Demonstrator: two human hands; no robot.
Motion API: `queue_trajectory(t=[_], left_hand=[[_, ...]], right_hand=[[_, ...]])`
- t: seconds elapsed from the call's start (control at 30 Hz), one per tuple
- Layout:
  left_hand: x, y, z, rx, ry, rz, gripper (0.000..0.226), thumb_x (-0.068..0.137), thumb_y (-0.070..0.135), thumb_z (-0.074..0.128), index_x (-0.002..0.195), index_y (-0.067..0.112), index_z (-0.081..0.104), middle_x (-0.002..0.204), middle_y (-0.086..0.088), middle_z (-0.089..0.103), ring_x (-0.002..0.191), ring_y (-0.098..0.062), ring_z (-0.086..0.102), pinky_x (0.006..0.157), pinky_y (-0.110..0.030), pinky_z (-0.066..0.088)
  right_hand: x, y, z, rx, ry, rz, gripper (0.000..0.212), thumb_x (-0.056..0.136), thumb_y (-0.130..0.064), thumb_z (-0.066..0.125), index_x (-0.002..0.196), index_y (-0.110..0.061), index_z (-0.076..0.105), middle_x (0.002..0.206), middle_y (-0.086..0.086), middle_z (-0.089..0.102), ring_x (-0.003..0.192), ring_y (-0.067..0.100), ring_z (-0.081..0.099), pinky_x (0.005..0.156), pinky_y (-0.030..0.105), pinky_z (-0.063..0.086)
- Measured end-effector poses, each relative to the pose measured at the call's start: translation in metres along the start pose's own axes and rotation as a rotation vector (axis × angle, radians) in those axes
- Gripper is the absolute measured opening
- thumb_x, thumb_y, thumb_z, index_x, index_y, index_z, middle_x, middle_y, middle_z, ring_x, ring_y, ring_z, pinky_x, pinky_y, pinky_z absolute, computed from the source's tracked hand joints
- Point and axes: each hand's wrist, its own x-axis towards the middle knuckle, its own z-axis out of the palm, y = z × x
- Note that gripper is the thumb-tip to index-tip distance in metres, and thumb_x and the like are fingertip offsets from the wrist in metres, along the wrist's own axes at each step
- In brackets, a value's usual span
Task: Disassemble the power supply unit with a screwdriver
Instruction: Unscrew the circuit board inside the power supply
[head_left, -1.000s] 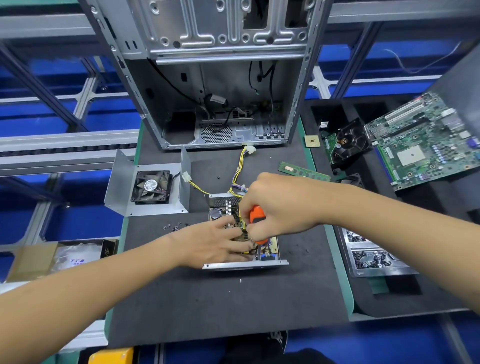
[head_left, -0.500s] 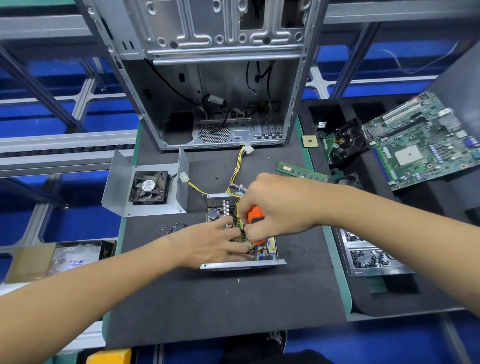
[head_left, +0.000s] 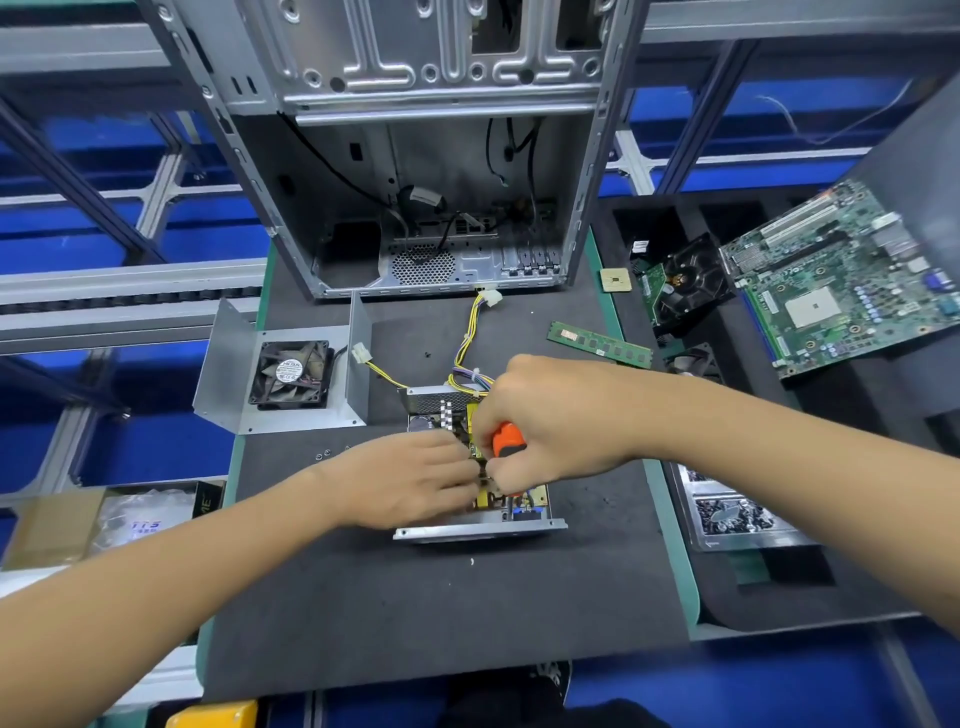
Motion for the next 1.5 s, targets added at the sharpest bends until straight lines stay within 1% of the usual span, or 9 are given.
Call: queue_trajectory(t=[0.13,0.23,0.33,0.57,0.7,0.87,1.0,1.2,1.5], left_hand=[[0.010,0.001,-0.003,-0.312,0.138,-0.255,0.027,0.094,0.030,0.055,0.082,0.011,0.070,0.078,-0.002,0.063,0.075,-0.026,0.055,0.071,-0.038,0.044],[0.019,0.004,-0.009,-0.572,0.083,-0.450,0.026,0.083,0.048,0.066,0.077,0.023,0.064,0.075,0.015,0.059,0.081,-0.013,0.052,0.083,-0.040,0.034],[0.025,0.009,-0.007,-0.715,0.010,-0.536,0.032,0.081,0.056,0.064,0.088,0.025,0.069,0.094,0.015,0.064,0.097,-0.019,0.052,0.096,-0.044,0.029],[0.026,0.013,-0.003,-0.856,0.162,-0.603,0.022,0.082,0.044,0.068,0.085,0.023,0.074,0.086,0.009,0.069,0.095,-0.033,0.054,0.094,-0.049,0.029],[0.029,0.013,-0.003,-0.860,0.152,-0.605,0.019,0.082,0.043,0.068,0.086,0.025,0.074,0.088,0.010,0.069,0.096,-0.026,0.050,0.093,-0.045,0.027],[0.027,0.010,-0.003,-0.859,0.152,-0.572,0.013,0.083,0.041,0.068,0.080,0.029,0.070,0.081,0.012,0.066,0.089,-0.027,0.053,0.092,-0.042,0.027],[0.027,0.011,-0.004,-0.878,0.162,-0.558,0.013,0.084,0.041,0.068,0.093,0.034,0.061,0.096,0.019,0.061,0.090,-0.022,0.053,0.093,-0.043,0.027],[0.028,0.009,-0.005,-0.869,0.112,-0.572,0.019,0.085,0.040,0.067,0.085,0.022,0.073,0.086,0.009,0.068,0.091,-0.028,0.056,0.094,-0.048,0.031],[0.029,0.010,-0.006,-0.884,0.120,-0.563,0.019,0.085,0.040,0.067,0.084,0.023,0.075,0.087,0.007,0.070,0.090,-0.026,0.058,0.091,-0.051,0.033]], right_hand=[[-0.001,0.003,-0.005,0.036,0.034,-0.007,0.012,0.069,-0.029,0.065,0.068,-0.017,0.065,0.050,-0.007,0.047,0.056,0.008,0.045,0.043,0.029,0.034],[-0.001,0.005,-0.005,0.056,0.035,0.000,0.012,0.069,-0.029,0.065,0.069,-0.017,0.066,0.051,-0.005,0.046,0.052,0.016,0.040,0.043,0.033,0.037],[0.000,0.005,-0.005,0.069,0.031,0.006,0.014,0.069,-0.031,0.064,0.069,-0.018,0.065,0.052,-0.006,0.050,0.051,0.018,0.039,0.044,0.036,0.041],[0.001,0.004,-0.004,0.052,0.011,-0.008,0.012,0.069,-0.031,0.062,0.065,-0.019,0.064,0.048,0.001,0.050,0.052,0.018,0.045,0.045,0.039,0.046],[0.002,0.005,-0.005,0.069,0.010,0.003,0.016,0.067,-0.032,0.062,0.064,-0.017,0.063,0.051,-0.008,0.050,0.054,0.015,0.044,0.045,0.040,0.046],[0.003,0.005,-0.003,0.062,0.005,-0.001,0.016,0.070,-0.032,0.062,0.066,-0.017,0.065,0.047,-0.001,0.047,0.052,0.017,0.045,0.045,0.039,0.047],[0.003,0.005,-0.002,0.055,0.001,-0.008,0.018,0.069,-0.034,0.058,0.067,-0.017,0.065,0.047,-0.001,0.046,0.051,0.017,0.043,0.044,0.039,0.045],[0.003,0.003,-0.002,0.022,0.012,-0.009,0.018,0.070,-0.034,0.060,0.066,-0.017,0.064,0.048,-0.001,0.045,0.051,0.016,0.043,0.044,0.039,0.045],[0.003,0.002,-0.001,-0.006,-0.011,-0.003,0.017,0.072,-0.035,0.060,0.071,-0.019,0.067,0.051,-0.001,0.051,0.055,0.015,0.046,0.047,0.039,0.047]])
